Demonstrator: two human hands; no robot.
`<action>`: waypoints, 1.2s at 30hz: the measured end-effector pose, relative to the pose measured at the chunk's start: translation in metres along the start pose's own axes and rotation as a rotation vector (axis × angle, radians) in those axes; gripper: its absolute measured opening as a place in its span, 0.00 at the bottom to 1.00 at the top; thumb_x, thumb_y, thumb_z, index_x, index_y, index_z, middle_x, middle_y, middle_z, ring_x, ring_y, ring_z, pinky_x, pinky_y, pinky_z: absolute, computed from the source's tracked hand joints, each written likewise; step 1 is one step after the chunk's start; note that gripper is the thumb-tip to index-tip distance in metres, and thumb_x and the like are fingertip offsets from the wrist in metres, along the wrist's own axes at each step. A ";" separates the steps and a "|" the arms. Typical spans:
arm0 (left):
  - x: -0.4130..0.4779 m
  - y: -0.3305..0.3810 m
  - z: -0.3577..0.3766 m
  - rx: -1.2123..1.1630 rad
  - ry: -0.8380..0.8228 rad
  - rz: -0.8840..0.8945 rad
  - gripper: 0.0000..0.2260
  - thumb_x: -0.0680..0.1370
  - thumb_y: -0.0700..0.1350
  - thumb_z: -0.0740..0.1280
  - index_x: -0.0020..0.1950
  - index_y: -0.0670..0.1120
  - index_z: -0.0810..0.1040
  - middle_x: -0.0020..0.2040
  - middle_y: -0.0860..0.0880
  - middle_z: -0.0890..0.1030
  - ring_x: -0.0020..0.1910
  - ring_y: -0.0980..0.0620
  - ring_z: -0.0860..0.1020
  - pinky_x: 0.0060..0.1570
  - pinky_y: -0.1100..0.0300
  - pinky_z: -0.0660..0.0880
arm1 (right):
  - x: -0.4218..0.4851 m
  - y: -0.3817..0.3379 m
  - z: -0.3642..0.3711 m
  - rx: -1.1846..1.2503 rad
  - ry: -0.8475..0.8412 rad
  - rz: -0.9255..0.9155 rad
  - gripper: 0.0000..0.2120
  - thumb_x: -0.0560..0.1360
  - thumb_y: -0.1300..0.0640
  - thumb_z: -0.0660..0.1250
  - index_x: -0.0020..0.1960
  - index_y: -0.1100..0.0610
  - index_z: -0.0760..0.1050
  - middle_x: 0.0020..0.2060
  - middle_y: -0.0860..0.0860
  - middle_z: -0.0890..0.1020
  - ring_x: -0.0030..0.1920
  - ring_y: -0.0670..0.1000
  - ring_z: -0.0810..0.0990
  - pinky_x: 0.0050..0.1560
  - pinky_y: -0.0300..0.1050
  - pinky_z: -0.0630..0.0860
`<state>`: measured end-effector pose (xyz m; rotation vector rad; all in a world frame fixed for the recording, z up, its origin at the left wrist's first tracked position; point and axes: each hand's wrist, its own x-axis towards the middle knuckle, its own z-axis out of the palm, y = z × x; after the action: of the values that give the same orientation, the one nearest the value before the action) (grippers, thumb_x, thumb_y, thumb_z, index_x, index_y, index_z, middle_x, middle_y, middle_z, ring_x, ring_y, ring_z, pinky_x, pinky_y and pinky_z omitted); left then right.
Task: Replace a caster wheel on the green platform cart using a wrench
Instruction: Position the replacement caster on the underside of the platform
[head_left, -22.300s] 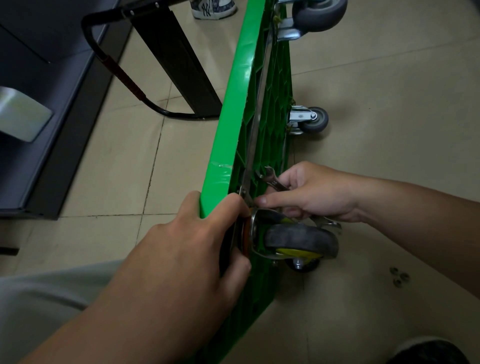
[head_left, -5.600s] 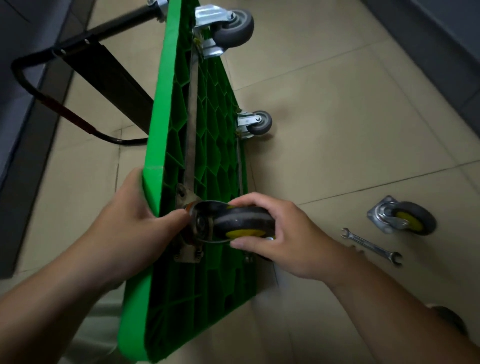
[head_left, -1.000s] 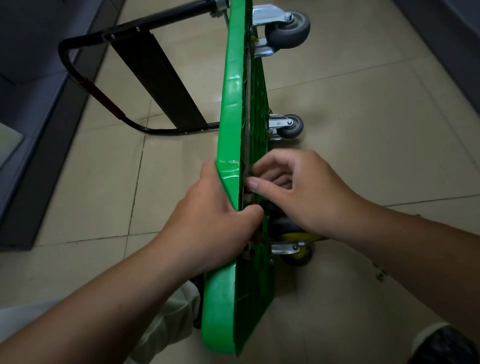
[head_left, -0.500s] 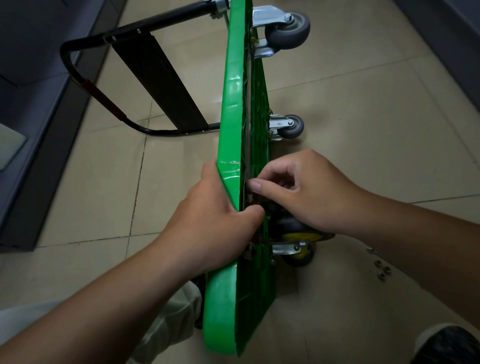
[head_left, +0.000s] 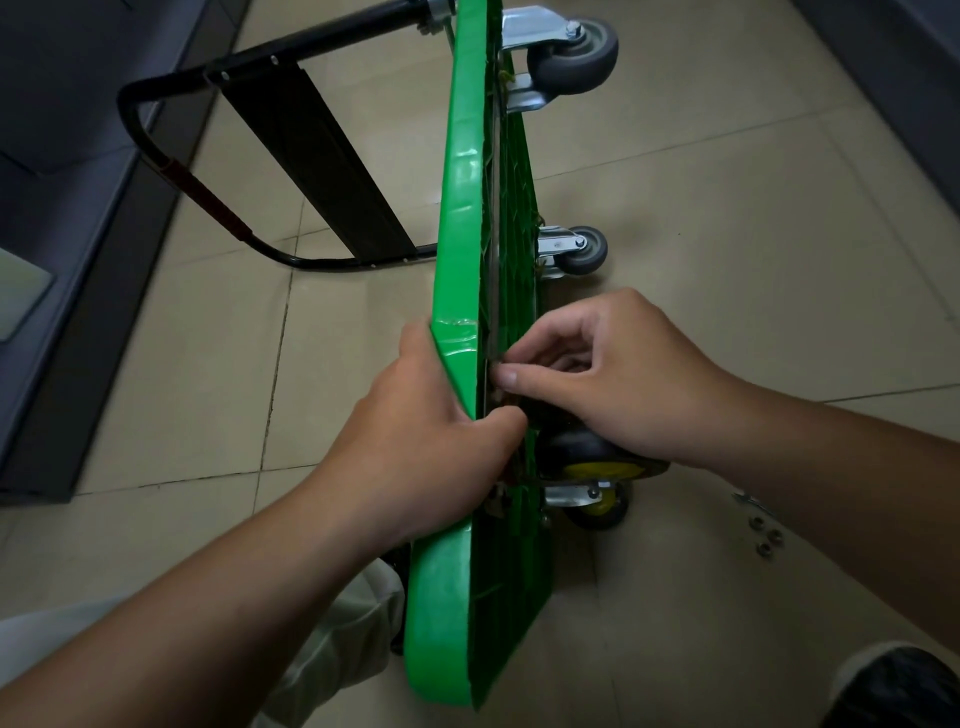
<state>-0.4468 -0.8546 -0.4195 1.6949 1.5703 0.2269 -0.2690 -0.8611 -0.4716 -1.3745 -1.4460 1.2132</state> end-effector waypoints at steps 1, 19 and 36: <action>0.000 0.000 0.000 0.000 -0.001 -0.001 0.29 0.66 0.57 0.69 0.65 0.57 0.66 0.48 0.51 0.81 0.42 0.48 0.84 0.44 0.42 0.84 | 0.000 0.000 0.000 -0.014 0.001 -0.002 0.03 0.74 0.53 0.77 0.43 0.52 0.85 0.36 0.45 0.87 0.37 0.41 0.85 0.40 0.34 0.80; 0.002 -0.006 0.000 -0.008 0.006 0.013 0.29 0.66 0.57 0.71 0.65 0.59 0.67 0.45 0.52 0.81 0.37 0.54 0.83 0.40 0.44 0.85 | 0.002 -0.001 -0.007 -0.103 -0.010 -0.019 0.03 0.76 0.52 0.75 0.44 0.49 0.86 0.39 0.39 0.87 0.40 0.38 0.84 0.41 0.29 0.77; 0.002 -0.006 -0.002 -0.033 0.021 0.037 0.27 0.66 0.57 0.71 0.63 0.59 0.68 0.47 0.53 0.82 0.42 0.53 0.84 0.44 0.45 0.85 | 0.002 -0.003 0.000 -0.025 -0.045 0.038 0.05 0.73 0.53 0.78 0.46 0.53 0.85 0.39 0.46 0.87 0.40 0.42 0.85 0.45 0.35 0.82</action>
<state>-0.4524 -0.8519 -0.4227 1.7024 1.5430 0.2887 -0.2697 -0.8591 -0.4686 -1.4051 -1.4767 1.2610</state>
